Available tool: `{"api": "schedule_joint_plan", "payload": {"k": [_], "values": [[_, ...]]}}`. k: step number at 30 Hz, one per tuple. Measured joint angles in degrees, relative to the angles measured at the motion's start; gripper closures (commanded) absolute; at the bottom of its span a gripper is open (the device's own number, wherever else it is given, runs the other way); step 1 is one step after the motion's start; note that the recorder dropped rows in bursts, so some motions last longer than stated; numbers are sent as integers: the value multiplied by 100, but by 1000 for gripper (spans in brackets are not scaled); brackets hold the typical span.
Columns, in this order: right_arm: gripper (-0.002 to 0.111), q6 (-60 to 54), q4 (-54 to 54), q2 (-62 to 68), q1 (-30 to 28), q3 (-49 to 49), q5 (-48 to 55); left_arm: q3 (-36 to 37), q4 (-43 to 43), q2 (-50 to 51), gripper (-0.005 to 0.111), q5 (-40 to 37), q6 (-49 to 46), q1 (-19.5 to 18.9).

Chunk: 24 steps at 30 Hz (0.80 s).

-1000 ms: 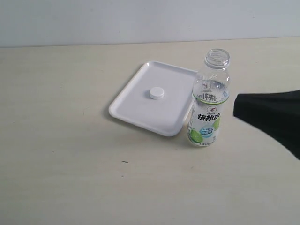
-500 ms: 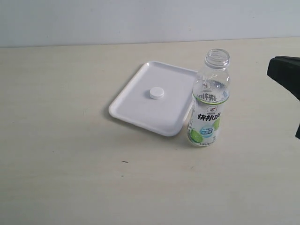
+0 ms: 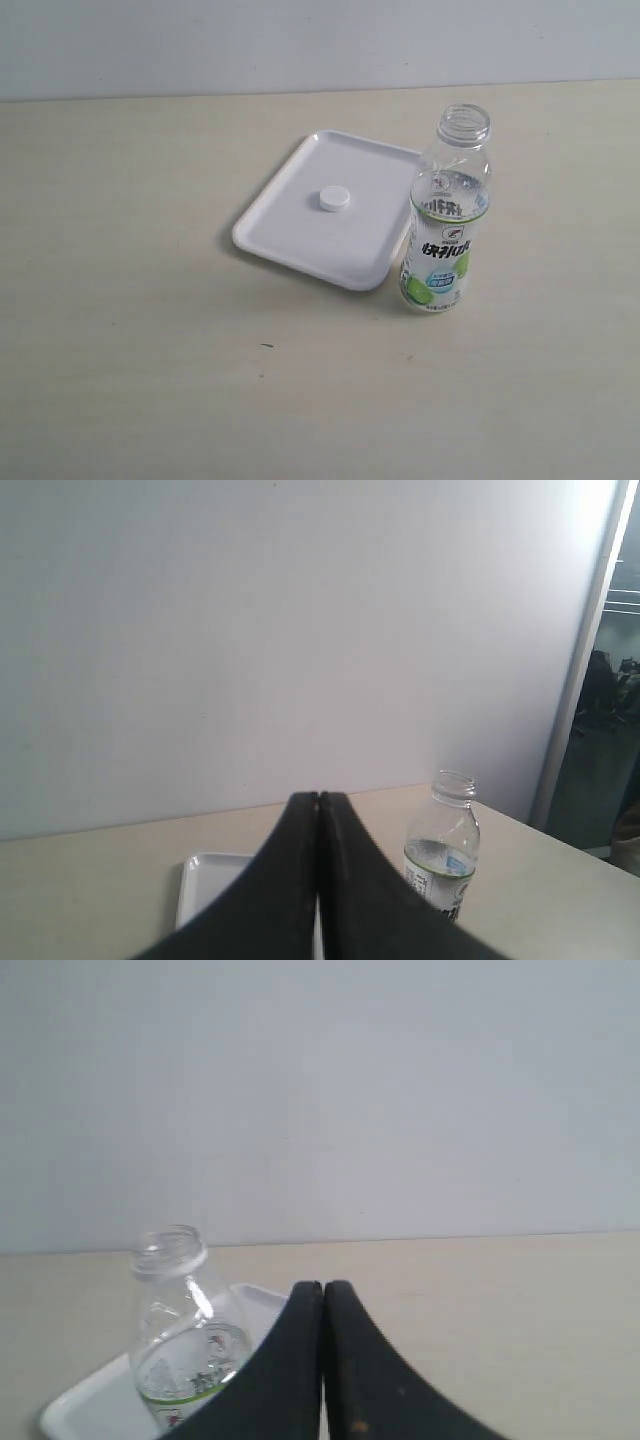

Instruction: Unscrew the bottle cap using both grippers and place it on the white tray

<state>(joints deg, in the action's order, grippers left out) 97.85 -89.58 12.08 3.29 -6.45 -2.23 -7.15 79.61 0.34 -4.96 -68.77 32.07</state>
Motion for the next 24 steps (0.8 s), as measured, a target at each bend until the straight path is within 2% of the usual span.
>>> {"api": "schedule_joint_plan", "payload": {"k": [6, 12, 19, 21, 24], "values": [[108, -401, 35, -1118, -284, 603, 223, 0, 14, 0, 107, 0, 0, 0], [108, -454, 49, -1158, -331, 618, 579, 24, 14, 0, 107, 0, 0, 0], [108, -579, 246, -1146, -331, 618, 464, 35, 14, 0, 107, 0, 0, 0], [108, -1202, 914, -1168, -331, 618, 470, 35, 14, 0, 107, 0, 0, 0], [108, -3408, 3076, -1168, -331, 618, 692, 35, 14, 0, 107, 0, 0, 0]]}}
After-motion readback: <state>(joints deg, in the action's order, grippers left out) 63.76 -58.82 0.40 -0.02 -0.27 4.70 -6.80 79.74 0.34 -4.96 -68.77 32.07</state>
